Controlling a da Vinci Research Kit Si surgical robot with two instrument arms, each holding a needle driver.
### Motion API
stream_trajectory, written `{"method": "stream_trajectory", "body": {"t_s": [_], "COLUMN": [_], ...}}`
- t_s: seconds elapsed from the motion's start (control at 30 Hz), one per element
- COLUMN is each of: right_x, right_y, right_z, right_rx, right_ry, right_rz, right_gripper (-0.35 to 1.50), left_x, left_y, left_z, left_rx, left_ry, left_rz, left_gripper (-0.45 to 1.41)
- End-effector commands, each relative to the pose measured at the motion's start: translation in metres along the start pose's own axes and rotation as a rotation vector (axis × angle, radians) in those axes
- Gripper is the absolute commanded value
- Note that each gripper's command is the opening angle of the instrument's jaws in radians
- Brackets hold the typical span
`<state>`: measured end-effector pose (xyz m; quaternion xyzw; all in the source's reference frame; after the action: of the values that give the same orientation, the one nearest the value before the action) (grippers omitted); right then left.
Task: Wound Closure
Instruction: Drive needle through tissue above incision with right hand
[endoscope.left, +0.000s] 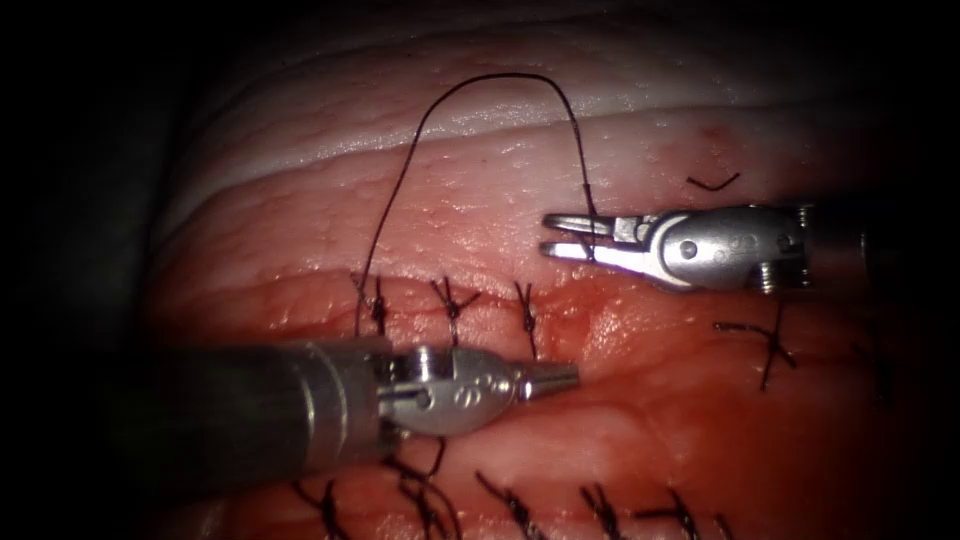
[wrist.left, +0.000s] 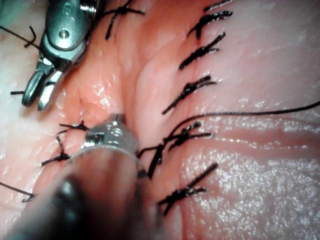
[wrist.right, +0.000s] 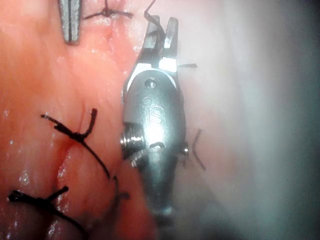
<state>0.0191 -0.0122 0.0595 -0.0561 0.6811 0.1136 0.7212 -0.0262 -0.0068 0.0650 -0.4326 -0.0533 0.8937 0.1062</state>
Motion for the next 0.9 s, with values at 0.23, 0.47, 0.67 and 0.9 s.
{"method": "stream_trajectory", "body": {"t_s": [0.23,0.47,0.67,0.9], "right_x": [0.0009,0.0017,0.0012,0.0008], "right_y": [0.0011,0.0026,0.0029,0.0035], "right_z": [0.0007,0.0010,0.0013,0.0013], "right_rx": [-0.009,-0.002,0.033,0.055], "right_ry": [0.012,0.002,-0.042,-0.060], "right_rz": [-0.069,-0.045,0.076,0.164], "right_gripper": [-0.35,-0.35,-0.35,-0.35], "left_x": [0.0014,0.0017,0.0016,0.0020], "left_y": [-0.0014,-0.0015,-0.0013,-0.0016], "left_z": [-0.0001,0.0003,0.0007,0.0007], "left_rx": [0.005,0.015,0.020,0.019], "left_ry": [0.006,0.011,0.010,0.010], "left_rz": [-0.021,-0.025,-0.023,-0.028], "left_gripper": [-0.40,-0.40,-0.42,-0.42]}}
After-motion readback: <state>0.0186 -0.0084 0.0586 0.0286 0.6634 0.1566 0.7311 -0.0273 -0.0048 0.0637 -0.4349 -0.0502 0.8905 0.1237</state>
